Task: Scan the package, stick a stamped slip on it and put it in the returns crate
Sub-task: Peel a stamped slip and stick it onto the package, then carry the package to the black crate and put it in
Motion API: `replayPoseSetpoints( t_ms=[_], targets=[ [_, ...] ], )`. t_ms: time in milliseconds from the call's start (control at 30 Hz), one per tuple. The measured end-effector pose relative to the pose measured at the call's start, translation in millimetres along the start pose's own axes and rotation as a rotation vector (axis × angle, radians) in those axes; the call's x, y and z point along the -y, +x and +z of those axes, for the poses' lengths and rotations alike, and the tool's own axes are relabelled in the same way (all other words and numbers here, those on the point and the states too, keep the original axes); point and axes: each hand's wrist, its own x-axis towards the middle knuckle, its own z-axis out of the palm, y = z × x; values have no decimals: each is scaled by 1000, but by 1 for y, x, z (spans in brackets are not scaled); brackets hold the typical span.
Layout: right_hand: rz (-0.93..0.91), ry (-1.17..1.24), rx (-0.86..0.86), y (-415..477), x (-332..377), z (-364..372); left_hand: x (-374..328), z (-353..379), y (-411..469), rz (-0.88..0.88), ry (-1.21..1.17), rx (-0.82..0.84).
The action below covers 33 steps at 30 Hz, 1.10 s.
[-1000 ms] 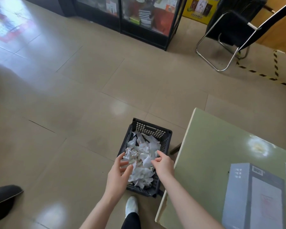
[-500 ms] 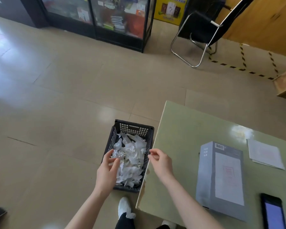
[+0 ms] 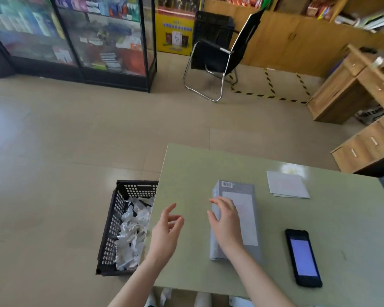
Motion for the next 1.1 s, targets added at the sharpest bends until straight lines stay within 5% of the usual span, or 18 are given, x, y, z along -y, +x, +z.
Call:
replayPoseSetpoints(
  t_ms=[267, 667, 1100],
  targets=[
    [182, -112, 15, -6, -85, -59, -28, 93, -9, -31, 64, 138],
    [428, 300, 359, -16, -131, -71, -25, 141, -28, -59, 254, 60],
    [371, 389, 221, -39, -121, -107, -48, 148, -44, 40, 286, 98]
  ],
)
